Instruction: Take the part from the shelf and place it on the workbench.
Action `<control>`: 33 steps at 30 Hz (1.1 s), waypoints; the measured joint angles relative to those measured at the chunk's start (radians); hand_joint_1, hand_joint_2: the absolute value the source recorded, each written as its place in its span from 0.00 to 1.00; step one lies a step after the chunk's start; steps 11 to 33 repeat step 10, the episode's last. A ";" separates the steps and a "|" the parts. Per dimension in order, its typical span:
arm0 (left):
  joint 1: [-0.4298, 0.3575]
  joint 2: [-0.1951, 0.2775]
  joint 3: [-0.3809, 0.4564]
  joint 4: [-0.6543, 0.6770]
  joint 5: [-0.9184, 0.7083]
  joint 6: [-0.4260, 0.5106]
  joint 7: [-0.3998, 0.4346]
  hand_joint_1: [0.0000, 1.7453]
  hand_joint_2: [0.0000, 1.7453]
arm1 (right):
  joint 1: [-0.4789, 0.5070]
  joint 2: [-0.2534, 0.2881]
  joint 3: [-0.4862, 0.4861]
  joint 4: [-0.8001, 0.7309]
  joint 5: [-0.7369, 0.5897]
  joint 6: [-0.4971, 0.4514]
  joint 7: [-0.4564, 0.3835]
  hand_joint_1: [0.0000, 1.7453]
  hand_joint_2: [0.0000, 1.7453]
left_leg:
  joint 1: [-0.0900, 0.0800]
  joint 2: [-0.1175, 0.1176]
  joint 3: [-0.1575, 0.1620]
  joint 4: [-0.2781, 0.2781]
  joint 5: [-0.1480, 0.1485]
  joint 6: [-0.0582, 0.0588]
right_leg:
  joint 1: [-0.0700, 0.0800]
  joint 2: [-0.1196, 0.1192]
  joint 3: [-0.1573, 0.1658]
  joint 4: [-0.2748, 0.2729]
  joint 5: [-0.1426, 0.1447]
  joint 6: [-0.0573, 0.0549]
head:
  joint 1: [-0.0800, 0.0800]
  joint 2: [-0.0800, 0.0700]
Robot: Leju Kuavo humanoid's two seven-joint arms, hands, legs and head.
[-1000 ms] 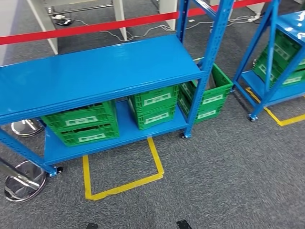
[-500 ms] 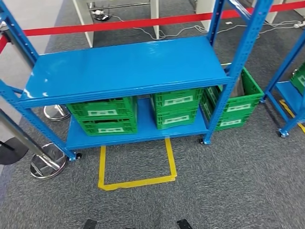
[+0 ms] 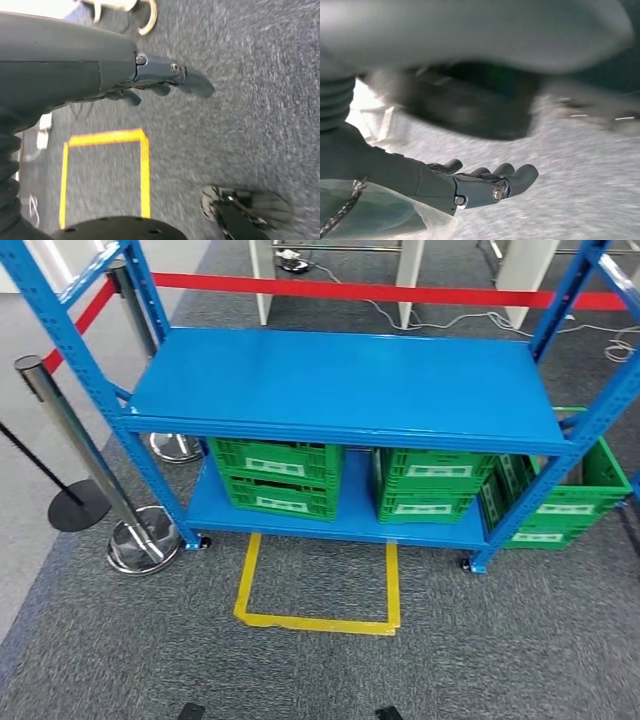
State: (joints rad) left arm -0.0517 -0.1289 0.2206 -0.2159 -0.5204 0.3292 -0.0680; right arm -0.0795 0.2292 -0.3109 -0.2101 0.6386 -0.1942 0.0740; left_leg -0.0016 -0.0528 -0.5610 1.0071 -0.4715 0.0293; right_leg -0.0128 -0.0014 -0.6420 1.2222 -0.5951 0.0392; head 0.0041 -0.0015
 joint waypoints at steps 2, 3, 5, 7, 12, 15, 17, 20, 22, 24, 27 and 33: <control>0.000 0.006 -0.009 -0.021 0.033 -0.023 0.005 0.00 0.25 | 0.027 -0.011 0.014 0.002 -0.036 -0.004 0.013 0.00 1.00 | 0.001 -0.016 0.001 0.008 -0.008 -0.011 | -0.003 0.011 0.056 -0.132 0.062 0.000 | 0.002 0.000; 0.000 0.010 -0.015 -0.031 0.050 -0.034 0.008 0.00 0.00 | 0.040 -0.016 0.022 0.003 -0.055 0.000 0.014 0.00 1.00 | 0.000 -0.020 0.000 0.012 -0.011 -0.017 | -0.003 0.017 0.075 -0.173 0.075 -0.004 | 0.003 0.000; 0.005 0.019 -0.025 -0.045 0.085 -0.056 0.012 0.00 0.00 | 0.060 -0.027 0.038 0.003 -0.098 0.012 0.010 0.00 0.50 | -0.002 -0.022 -0.005 0.016 -0.013 -0.026 | 0.000 0.025 0.086 -0.194 0.073 -0.016 | 0.004 0.000; 0.016 0.030 -0.037 -0.056 0.121 -0.078 0.017 0.00 0.00 | 0.071 -0.039 0.057 -0.001 -0.142 0.027 0.002 0.00 0.00 | -0.001 -0.016 -0.006 0.021 -0.019 -0.032 | -0.002 0.020 0.088 -0.194 0.075 -0.029 | 0.002 0.000; 0.036 0.040 -0.052 -0.062 0.167 -0.106 0.022 0.00 0.00 | 0.079 -0.054 0.082 -0.015 -0.196 0.045 -0.006 0.00 0.00 | -0.001 0.018 -0.037 0.099 -0.071 -0.044 | -0.006 0.006 0.094 -0.197 0.073 -0.042 | -0.006 0.000; 0.036 0.040 -0.052 -0.062 0.167 -0.106 0.022 0.00 0.00 | 0.079 -0.054 0.082 -0.015 -0.196 0.045 -0.006 0.00 0.00 | -0.001 0.018 -0.037 0.099 -0.071 -0.044 | -0.006 0.006 0.094 -0.197 0.073 -0.042 | -0.006 0.000; 0.036 0.040 -0.052 -0.062 0.167 -0.106 0.022 0.00 0.00 | 0.079 -0.054 0.082 -0.015 -0.196 0.045 -0.006 0.00 0.00 | -0.001 0.018 -0.037 0.099 -0.071 -0.044 | -0.006 0.006 0.094 -0.197 0.073 -0.042 | -0.006 0.000; 0.036 0.040 -0.052 -0.062 0.167 -0.106 0.022 0.00 0.00 | 0.079 -0.054 0.082 -0.015 -0.196 0.045 -0.006 0.00 0.00 | -0.001 0.018 -0.037 0.099 -0.071 -0.044 | -0.006 0.006 0.094 -0.197 0.073 -0.042 | -0.006 0.000; 0.036 0.040 -0.052 -0.062 0.167 -0.106 0.022 0.00 0.00 | 0.079 -0.054 0.082 -0.015 -0.196 0.045 -0.006 0.00 0.00 | -0.001 0.018 -0.037 0.099 -0.071 -0.044 | -0.006 0.006 0.094 -0.197 0.073 -0.042 | -0.006 0.000; 0.036 0.040 -0.052 -0.062 0.167 -0.106 0.022 0.00 0.00 | 0.079 -0.054 0.082 -0.015 -0.196 0.045 -0.006 0.00 0.00 | -0.001 0.018 -0.037 0.099 -0.071 -0.044 | -0.006 0.006 0.094 -0.197 0.073 -0.042 | -0.006 0.000; 0.036 0.040 -0.052 -0.062 0.167 -0.106 0.022 0.00 0.00 | 0.079 -0.054 0.082 -0.015 -0.196 0.045 -0.006 0.00 0.00 | -0.001 0.018 -0.037 0.099 -0.071 -0.044 | -0.006 0.006 0.094 -0.197 0.073 -0.042 | -0.006 0.000; 0.036 0.040 -0.052 -0.062 0.167 -0.106 0.022 0.00 0.00 | 0.079 -0.054 0.082 -0.015 -0.196 0.045 -0.006 0.00 0.00 | -0.001 0.018 -0.037 0.099 -0.071 -0.044 | -0.006 0.006 0.094 -0.197 0.073 -0.042 | -0.006 0.000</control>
